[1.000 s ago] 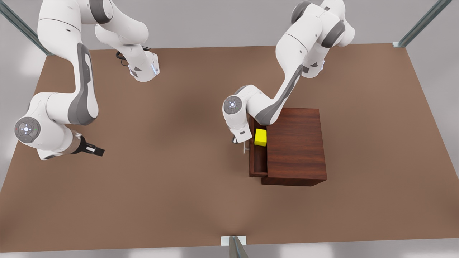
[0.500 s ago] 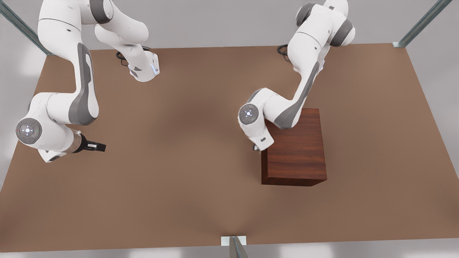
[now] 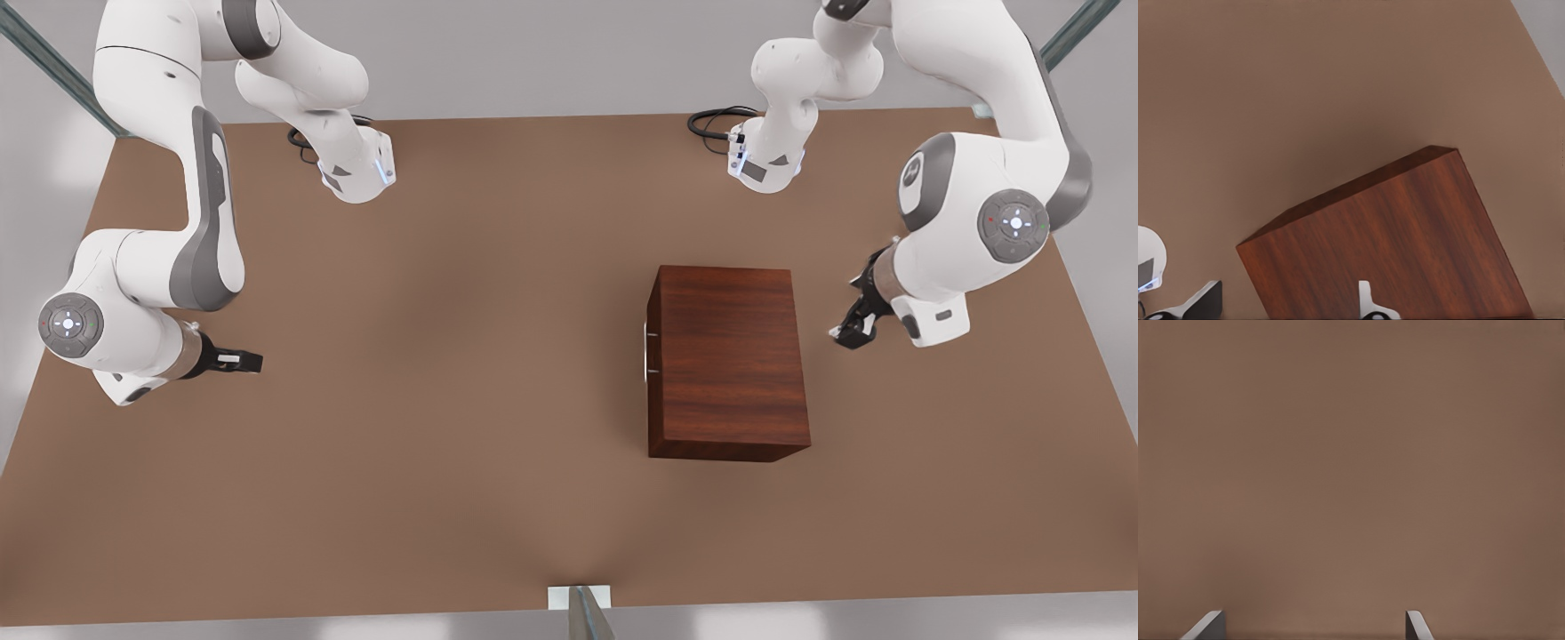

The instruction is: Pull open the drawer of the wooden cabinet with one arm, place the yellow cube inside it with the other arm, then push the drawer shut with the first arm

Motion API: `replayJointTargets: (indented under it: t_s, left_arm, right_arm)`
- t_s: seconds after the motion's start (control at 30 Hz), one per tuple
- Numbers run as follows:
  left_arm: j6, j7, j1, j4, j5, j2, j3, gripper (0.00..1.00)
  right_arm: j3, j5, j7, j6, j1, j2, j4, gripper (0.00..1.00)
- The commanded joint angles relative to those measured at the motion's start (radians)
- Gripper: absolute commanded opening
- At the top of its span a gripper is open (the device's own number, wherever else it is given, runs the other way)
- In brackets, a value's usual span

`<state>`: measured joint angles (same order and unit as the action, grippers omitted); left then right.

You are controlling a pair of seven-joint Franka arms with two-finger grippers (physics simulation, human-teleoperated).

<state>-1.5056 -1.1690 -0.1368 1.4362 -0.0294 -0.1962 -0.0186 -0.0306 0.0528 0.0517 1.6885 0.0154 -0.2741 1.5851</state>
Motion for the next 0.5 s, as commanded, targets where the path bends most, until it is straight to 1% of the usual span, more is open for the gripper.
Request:
replayJointTargets:
  t_s: [0.0,0.1,0.47]
  left_arm:
    - [-0.157,1.356,-0.003,-0.003,-0.003,0.0,0.0,1.0]
    - [-0.13,1.326,0.008,-0.008,-0.015,0.0,0.0,1.0]
    - [-0.128,1.27,0.003,-0.007,-0.015,0.0,-0.004,1.0]
  right_arm:
    - [0.0,-0.001,-0.058,-0.001,0.0,0.001,0.0,1.0]
    - [0.0,0.001,-0.058,-0.001,-0.002,0.001,0.0,1.0]
    - [0.0,0.001,-0.058,-0.001,-0.002,0.0,0.0,1.0]
